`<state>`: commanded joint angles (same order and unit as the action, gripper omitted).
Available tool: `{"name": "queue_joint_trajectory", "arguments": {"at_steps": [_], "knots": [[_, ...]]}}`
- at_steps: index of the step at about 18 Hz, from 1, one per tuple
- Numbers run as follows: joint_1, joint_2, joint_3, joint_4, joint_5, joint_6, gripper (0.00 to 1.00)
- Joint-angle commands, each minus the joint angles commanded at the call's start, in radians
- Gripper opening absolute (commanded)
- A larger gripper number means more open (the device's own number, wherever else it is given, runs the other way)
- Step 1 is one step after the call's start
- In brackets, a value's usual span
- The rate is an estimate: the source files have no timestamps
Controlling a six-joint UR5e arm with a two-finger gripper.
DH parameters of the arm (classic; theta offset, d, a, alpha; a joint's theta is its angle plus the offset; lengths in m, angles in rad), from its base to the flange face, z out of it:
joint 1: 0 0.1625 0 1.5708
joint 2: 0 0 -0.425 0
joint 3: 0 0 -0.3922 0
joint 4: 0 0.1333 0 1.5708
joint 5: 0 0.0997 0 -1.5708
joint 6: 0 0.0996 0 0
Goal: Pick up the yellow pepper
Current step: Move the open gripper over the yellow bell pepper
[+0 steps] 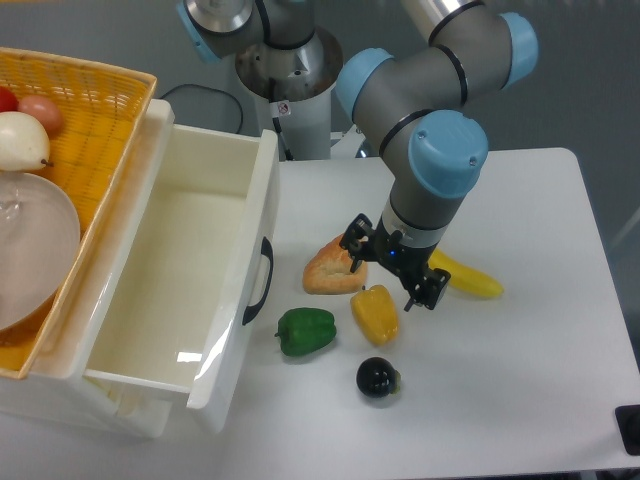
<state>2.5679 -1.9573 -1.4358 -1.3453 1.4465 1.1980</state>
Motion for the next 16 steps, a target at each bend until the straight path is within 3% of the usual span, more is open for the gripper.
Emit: {"name": "queue_joint_trajectory", "arguments": {"at_steps": [4,9,12,14,16], "knots": [[0.002,-0.014,0.005,0.002,-0.003,0.008,1.00],[0.021,-0.023,-0.041,0.003,-0.006,-0.005,1.00],[0.038,-0.017,-0.096,0.066,-0.001,-0.026,1.00],[0.069,-0.018,-0.107,0.095,-0.024,-0.088,1.00],[0.103,-0.029,-0.118,0.101,-0.084,-0.242,1.00]]}}
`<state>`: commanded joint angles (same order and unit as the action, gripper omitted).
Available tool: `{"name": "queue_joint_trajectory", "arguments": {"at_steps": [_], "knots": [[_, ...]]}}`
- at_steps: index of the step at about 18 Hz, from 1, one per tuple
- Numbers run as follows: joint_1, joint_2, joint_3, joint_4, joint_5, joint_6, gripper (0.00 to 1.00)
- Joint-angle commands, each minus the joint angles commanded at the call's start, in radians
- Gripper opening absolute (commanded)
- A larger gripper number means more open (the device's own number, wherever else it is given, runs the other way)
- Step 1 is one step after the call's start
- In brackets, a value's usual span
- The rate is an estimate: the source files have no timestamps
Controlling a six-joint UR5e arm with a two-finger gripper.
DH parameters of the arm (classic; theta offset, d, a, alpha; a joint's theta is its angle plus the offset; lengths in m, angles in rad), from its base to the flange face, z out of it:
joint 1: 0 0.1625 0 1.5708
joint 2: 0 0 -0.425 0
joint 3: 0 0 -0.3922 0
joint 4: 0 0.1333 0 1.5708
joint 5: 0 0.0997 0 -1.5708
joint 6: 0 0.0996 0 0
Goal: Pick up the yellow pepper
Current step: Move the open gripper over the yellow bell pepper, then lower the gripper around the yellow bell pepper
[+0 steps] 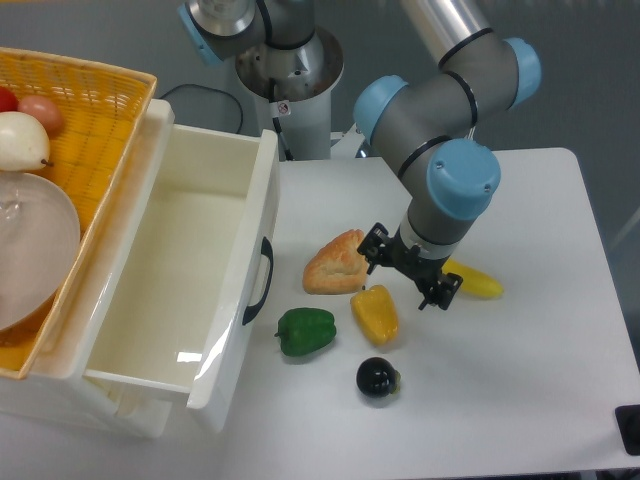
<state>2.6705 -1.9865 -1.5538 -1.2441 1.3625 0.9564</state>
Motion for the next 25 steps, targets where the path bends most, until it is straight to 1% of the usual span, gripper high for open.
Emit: {"name": "queue_joint_trajectory", "arguments": {"at_steps": [1,3,4,5,7,9,13,14,17,20,25], "knots": [[0.002,0.000,-0.005,0.000,-0.011,-0.037,1.00],[0.006,0.000,-0.015,0.012,-0.009,-0.050,1.00],[0.006,0.000,-0.020,0.035,-0.008,-0.056,1.00],[0.006,0.000,-0.023,0.046,-0.008,-0.071,1.00],[0.006,-0.003,-0.023,0.052,-0.006,-0.129,1.00],[0.000,-0.018,-0.023,0.067,0.001,-0.181,1.00],[-0.043,-0.040,-0.032,0.072,0.066,-0.211,1.00],[-0.046,-0.040,-0.041,0.072,0.069,-0.232,1.00],[-0.047,-0.048,-0.040,0.077,0.073,-0.315,1.00],[-0.060,-0.058,-0.045,0.081,0.116,-0.327,1.00],[-0.066,-0.068,-0.042,0.109,0.118,-0.427,1.00]]}}
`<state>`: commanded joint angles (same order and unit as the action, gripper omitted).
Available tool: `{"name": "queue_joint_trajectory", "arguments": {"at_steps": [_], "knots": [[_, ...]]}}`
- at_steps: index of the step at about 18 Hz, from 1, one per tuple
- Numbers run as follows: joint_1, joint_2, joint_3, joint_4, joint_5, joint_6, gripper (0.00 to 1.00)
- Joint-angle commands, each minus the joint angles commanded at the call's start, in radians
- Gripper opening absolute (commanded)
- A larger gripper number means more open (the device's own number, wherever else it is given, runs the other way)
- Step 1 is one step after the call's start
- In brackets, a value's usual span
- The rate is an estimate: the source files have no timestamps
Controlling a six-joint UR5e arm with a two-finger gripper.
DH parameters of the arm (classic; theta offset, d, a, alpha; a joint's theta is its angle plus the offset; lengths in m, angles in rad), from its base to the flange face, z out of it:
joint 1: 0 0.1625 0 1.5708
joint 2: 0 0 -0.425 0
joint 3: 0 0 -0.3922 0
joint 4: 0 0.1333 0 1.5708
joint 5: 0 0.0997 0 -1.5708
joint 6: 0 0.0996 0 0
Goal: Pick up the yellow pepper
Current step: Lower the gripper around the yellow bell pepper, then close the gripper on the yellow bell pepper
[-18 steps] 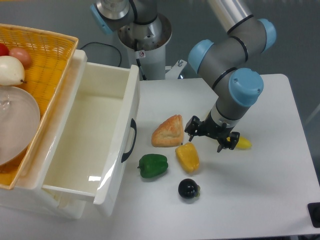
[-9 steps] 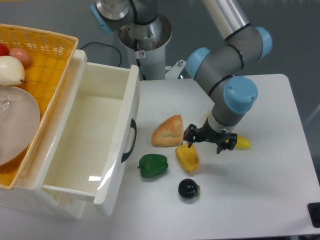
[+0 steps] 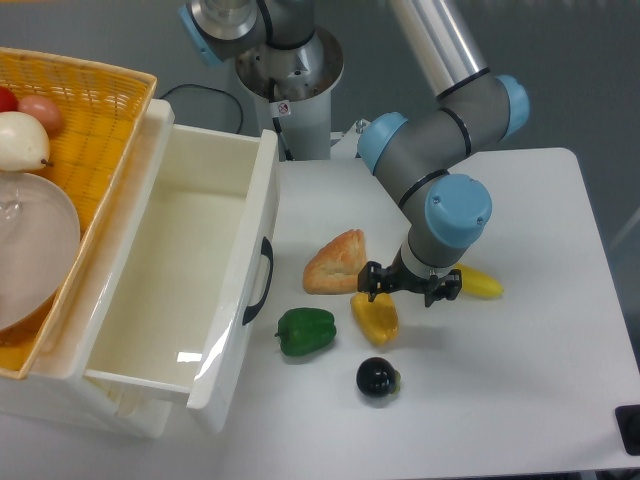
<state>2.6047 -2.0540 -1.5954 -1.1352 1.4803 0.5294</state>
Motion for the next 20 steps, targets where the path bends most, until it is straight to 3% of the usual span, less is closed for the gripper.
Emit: {"name": "queue_joint_trajectory", "arguments": {"at_steps": [20], "knots": [[-0.058,-0.043,-0.002,0.037,0.040,-0.081,1.00]]}}
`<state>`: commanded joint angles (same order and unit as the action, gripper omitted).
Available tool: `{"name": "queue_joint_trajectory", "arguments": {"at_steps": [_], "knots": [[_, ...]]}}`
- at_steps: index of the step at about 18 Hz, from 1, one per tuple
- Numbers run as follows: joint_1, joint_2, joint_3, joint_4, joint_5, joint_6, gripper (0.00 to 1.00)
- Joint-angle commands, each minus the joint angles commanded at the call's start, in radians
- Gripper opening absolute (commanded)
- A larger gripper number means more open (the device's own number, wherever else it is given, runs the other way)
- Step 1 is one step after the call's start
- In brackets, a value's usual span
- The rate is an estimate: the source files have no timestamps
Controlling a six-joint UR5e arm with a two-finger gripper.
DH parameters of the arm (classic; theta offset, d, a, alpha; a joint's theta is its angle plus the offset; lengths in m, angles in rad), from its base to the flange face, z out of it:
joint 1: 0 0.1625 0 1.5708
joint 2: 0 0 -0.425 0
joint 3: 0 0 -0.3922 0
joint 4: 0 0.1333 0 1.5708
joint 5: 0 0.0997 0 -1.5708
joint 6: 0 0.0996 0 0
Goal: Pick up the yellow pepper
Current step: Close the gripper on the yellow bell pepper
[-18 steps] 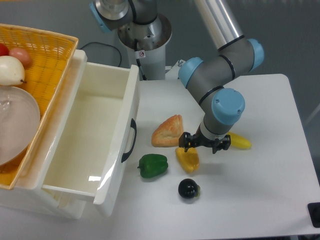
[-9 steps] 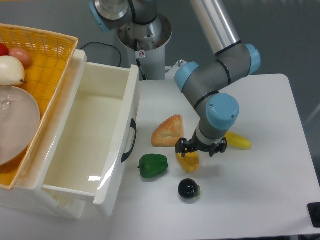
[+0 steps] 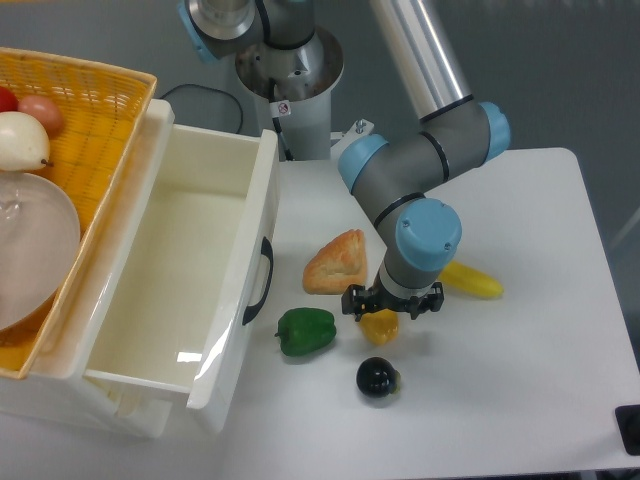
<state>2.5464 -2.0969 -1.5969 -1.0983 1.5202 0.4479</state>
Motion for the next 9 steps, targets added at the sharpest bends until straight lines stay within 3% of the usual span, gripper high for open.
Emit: {"name": "queue_joint_trajectory", "arguments": {"at_steps": [6,9], "knots": [[-0.017,-0.018,0.008,0.000,0.044,0.005,1.00],[-0.032,-0.026,0.011,-0.003,0.078,0.003,0.80]]}}
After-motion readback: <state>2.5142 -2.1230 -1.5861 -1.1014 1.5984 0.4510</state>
